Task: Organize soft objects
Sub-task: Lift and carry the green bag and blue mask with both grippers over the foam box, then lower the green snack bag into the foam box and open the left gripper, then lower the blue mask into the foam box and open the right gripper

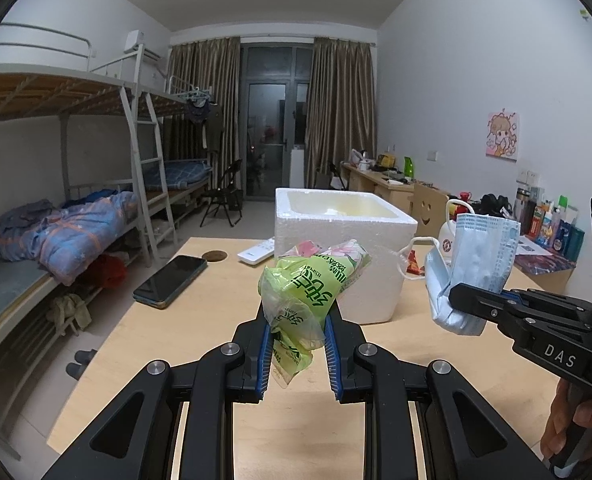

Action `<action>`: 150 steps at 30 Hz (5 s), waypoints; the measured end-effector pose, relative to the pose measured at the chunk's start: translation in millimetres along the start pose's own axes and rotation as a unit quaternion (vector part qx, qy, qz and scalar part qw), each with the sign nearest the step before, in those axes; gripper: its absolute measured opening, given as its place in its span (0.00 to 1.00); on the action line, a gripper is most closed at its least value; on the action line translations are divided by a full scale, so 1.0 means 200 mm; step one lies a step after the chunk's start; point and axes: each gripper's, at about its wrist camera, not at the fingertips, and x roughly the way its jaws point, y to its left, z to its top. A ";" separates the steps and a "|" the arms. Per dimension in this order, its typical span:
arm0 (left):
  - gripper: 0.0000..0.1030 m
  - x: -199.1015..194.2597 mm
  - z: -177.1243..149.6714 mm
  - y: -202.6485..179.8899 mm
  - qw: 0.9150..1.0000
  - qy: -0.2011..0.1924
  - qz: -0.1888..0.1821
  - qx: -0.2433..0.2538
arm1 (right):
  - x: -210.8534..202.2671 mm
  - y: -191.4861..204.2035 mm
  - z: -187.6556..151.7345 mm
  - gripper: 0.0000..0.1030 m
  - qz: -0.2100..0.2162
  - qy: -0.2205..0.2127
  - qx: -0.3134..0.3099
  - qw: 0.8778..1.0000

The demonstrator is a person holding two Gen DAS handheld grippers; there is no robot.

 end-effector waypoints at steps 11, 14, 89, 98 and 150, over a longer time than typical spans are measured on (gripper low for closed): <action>0.24 -0.05 0.00 0.01 1.000 -0.011 -0.002 0.003 | -0.06 0.01 0.00 0.14 -0.009 -0.011 0.001 1.000; 0.24 -0.07 0.00 0.02 1.000 -0.016 0.000 0.005 | -0.09 0.01 0.01 0.14 -0.011 -0.017 0.001 1.000; 0.24 0.86 0.69 -0.07 0.997 0.043 -0.049 0.051 | 0.40 -0.21 0.59 0.14 -0.027 -0.015 -0.032 0.999; 0.24 1.06 0.68 -0.08 0.994 0.083 -0.052 0.050 | 0.44 -0.27 0.59 0.14 -0.034 -0.009 -0.029 0.999; 0.97 0.92 0.58 0.18 0.998 0.039 0.049 0.028 | 0.66 -0.20 0.61 0.14 -0.010 0.032 -0.028 0.999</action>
